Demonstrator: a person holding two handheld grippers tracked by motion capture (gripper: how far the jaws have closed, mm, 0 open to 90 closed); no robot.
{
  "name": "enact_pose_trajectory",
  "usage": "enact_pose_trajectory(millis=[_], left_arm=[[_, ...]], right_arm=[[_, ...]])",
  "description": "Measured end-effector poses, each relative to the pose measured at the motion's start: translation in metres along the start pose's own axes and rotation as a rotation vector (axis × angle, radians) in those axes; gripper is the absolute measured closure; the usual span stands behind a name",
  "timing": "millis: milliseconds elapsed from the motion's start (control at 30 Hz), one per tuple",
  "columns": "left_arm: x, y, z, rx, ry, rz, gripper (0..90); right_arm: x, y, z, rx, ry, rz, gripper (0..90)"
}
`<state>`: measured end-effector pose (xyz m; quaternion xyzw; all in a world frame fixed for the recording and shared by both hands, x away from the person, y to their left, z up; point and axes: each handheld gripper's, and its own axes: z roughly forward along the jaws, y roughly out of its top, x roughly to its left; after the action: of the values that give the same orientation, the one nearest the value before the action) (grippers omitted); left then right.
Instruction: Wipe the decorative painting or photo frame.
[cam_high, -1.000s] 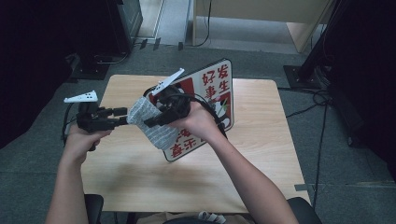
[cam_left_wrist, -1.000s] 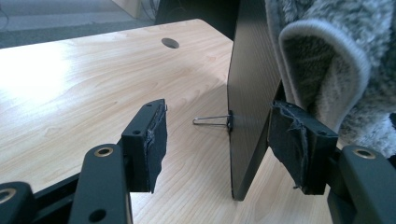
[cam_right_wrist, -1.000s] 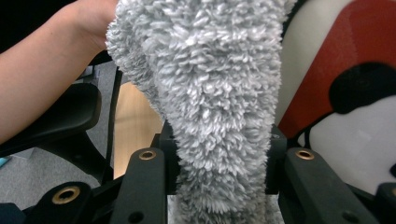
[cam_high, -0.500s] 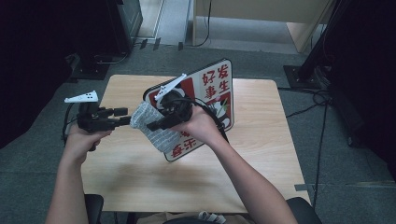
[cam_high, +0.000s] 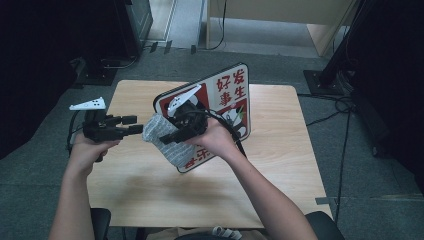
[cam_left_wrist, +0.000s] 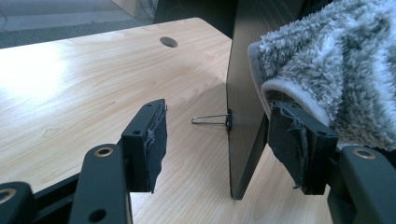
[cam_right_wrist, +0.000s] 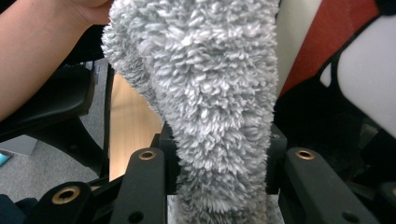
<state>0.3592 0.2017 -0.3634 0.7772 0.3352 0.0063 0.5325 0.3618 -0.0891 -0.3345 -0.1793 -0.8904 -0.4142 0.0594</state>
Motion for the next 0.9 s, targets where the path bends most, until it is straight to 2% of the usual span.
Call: enact_pose_trajectory(millis=[567,900], left_arm=[[-0.003,0.002,0.001,0.006,-0.007,0.008,37.8],[-0.008,0.005,0.002,0.01,-0.023,0.022,41.1]], right_arm=[[-0.001,-0.019,0.01,0.009,0.005,0.011,63.9],[-0.001,-0.028,0.016,0.017,0.0,0.007,63.9]])
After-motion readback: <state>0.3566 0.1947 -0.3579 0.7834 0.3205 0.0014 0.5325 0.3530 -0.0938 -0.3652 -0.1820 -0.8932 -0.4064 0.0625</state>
